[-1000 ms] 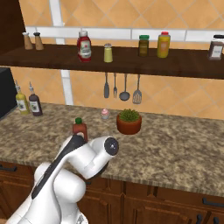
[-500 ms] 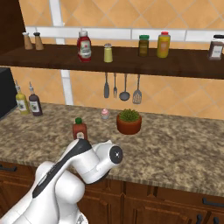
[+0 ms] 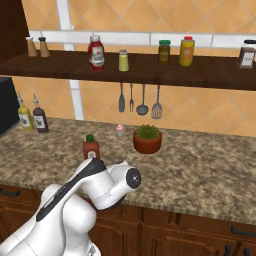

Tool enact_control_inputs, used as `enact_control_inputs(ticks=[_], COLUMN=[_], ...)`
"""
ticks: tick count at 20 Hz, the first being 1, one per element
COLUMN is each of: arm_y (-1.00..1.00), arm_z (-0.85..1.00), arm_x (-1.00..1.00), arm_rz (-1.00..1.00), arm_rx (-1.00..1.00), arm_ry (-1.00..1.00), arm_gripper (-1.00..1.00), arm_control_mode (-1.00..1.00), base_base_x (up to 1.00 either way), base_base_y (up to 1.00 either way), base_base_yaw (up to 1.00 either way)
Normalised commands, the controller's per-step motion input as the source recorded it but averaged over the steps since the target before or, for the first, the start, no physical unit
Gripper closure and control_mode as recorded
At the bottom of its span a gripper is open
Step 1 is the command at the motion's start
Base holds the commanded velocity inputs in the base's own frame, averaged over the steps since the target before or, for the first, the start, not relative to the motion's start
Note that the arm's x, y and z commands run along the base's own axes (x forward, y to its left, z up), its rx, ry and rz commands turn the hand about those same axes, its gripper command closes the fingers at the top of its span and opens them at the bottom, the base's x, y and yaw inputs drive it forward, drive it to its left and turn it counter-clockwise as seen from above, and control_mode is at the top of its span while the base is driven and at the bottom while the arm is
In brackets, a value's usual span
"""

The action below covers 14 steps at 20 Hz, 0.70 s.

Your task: Put the shaker and condiment bottle from the counter next to their counterparts in the cabinet.

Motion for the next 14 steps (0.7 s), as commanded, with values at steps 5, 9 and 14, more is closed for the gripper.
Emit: enact_control_inputs(ticks=[5,9,14], arm_y=[0.00,0.00,0.00], arm_z=[-0.24,-0.12,0.00], arm_x=[0.00,0.00,0.09], arm_rz=[0.01,0.00,0.00], arm_rx=[0.00,0.00,0.00], arm_ry=[-0.02,0.00,0.00], arm_gripper=[-1.00,-1.00,-1.00], arm_control_mode=[-1.00,-1.00,-1.00], base_base_x=[0.00,0.00,0.00], base_base_y=[0.00,0.00,0.00], base_base_yaw=[0.00,0.00,0.00])
